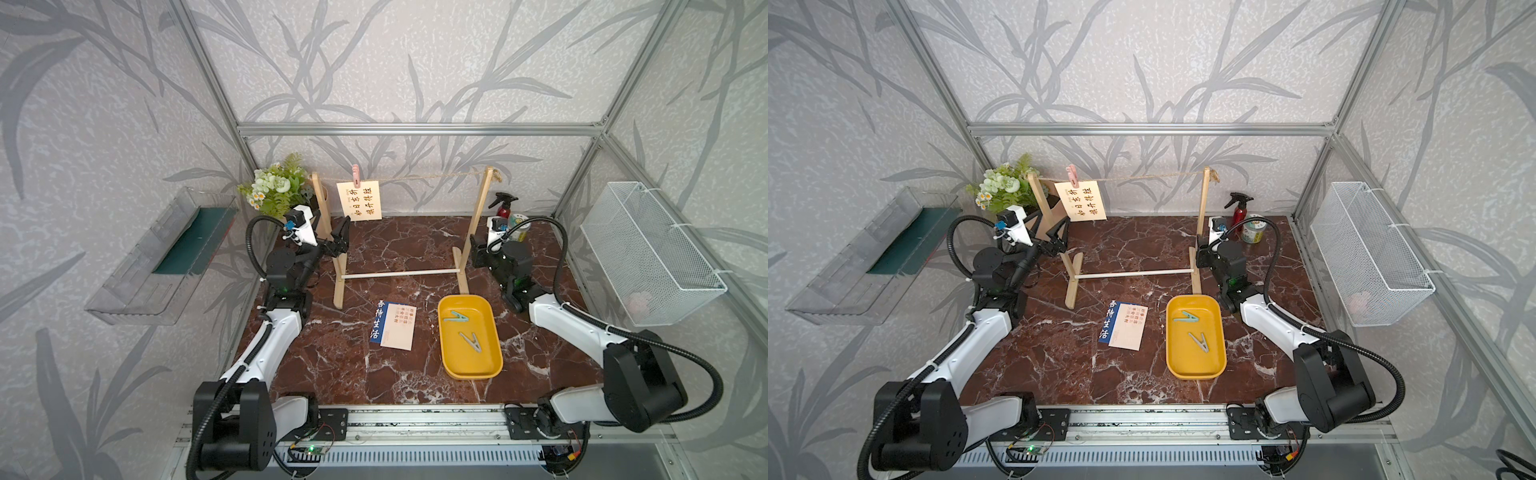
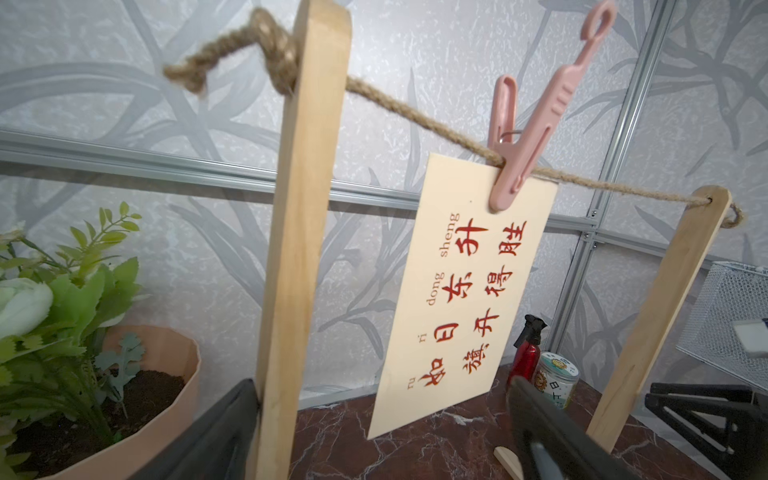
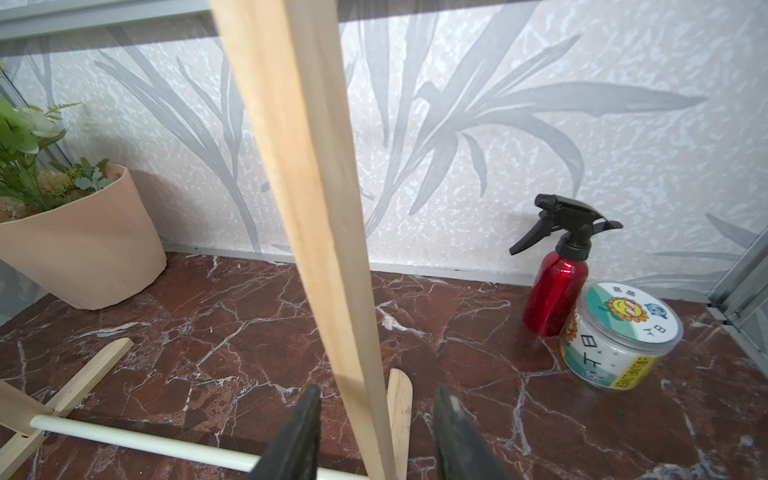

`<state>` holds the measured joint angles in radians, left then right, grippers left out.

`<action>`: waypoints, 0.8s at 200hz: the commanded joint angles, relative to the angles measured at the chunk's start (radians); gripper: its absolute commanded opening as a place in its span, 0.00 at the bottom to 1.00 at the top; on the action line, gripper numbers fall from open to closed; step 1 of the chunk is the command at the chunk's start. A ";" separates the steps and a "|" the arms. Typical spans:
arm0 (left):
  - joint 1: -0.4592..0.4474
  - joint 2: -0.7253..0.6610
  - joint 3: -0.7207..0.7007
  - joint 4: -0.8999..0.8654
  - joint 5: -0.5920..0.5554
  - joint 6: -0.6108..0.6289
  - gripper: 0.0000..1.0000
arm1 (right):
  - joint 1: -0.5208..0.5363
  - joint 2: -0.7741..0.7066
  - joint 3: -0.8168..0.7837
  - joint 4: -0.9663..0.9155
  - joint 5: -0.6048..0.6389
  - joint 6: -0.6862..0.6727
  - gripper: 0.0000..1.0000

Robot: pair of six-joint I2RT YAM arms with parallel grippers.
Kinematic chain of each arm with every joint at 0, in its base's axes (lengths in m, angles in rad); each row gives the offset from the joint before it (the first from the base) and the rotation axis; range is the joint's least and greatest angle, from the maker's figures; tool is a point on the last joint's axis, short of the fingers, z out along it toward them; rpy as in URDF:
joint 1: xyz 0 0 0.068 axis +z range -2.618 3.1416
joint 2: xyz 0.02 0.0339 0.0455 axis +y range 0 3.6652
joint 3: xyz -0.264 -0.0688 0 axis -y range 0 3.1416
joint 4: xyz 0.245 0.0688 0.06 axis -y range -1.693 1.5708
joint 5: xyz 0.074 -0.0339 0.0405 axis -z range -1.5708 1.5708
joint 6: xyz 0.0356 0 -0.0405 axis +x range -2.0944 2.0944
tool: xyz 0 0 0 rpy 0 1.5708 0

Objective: Remove the postcards from the strings
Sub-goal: Adjust the clothesline at the center of the board.

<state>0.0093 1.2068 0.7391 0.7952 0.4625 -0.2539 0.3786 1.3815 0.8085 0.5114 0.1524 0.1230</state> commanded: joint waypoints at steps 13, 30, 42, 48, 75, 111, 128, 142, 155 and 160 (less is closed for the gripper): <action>-0.001 0.033 0.047 0.046 0.070 0.011 0.93 | -0.001 -0.075 -0.015 -0.032 -0.009 -0.003 0.43; -0.003 0.058 0.067 0.059 0.093 0.006 0.93 | -0.001 -0.105 -0.030 -0.034 -0.002 0.000 0.42; -0.007 0.079 0.086 0.061 0.107 0.003 0.93 | -0.001 -0.127 -0.038 -0.042 -0.008 0.007 0.41; -0.009 0.092 0.095 0.060 0.112 0.006 0.93 | -0.001 -0.138 -0.040 -0.048 -0.019 0.011 0.41; -0.023 0.131 0.125 0.061 0.133 0.012 0.92 | -0.001 -0.191 -0.036 -0.070 -0.082 0.006 0.42; -0.033 0.146 0.140 0.059 0.130 0.022 0.90 | 0.002 -0.296 0.011 -0.157 -0.077 0.018 0.45; -0.034 0.139 0.144 0.059 0.142 0.018 0.87 | 0.002 -0.335 0.032 -0.192 -0.068 0.030 0.50; -0.038 0.113 0.138 0.057 0.145 0.017 0.86 | 0.003 -0.354 0.053 -0.219 -0.087 0.050 0.56; -0.040 0.073 0.129 0.048 0.157 0.012 0.87 | 0.011 -0.364 0.064 -0.215 -0.128 0.067 0.59; -0.040 0.051 0.129 0.037 0.162 0.013 0.87 | 0.021 -0.366 0.068 -0.209 -0.139 0.068 0.60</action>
<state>-0.0196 1.3407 0.8505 0.8196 0.5735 -0.2474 0.3813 1.0405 0.8352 0.3225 0.0650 0.1596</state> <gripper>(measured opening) 0.866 0.585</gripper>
